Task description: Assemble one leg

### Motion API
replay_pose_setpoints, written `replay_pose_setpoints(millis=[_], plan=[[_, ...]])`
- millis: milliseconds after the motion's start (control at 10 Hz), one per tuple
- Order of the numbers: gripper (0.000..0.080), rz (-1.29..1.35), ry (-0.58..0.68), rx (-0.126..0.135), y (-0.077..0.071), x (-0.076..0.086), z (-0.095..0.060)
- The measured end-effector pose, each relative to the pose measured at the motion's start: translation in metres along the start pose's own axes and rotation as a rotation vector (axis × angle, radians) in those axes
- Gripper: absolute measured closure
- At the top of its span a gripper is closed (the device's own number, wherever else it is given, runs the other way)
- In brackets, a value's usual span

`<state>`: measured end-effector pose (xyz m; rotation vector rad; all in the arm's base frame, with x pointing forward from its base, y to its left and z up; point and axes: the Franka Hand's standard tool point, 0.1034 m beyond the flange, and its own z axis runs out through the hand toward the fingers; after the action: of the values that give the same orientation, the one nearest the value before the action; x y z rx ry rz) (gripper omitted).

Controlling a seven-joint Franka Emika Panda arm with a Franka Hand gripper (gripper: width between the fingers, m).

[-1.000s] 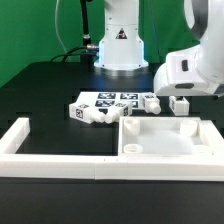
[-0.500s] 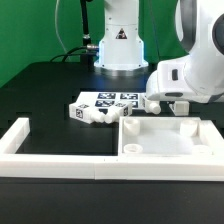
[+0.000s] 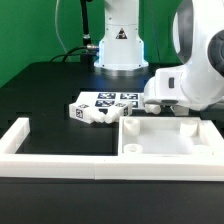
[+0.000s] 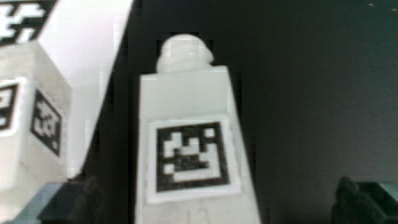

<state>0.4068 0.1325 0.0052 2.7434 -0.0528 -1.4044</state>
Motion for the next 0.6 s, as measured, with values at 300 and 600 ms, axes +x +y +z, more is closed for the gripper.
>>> replay_pose_setpoints(millis=[300,600], plan=[[0.0353,0.002,0.007,0.004,0.001,0.002,-0.001],[0.0515,0.002,-0.005,0.009,0.002,-0.004,-0.016]])
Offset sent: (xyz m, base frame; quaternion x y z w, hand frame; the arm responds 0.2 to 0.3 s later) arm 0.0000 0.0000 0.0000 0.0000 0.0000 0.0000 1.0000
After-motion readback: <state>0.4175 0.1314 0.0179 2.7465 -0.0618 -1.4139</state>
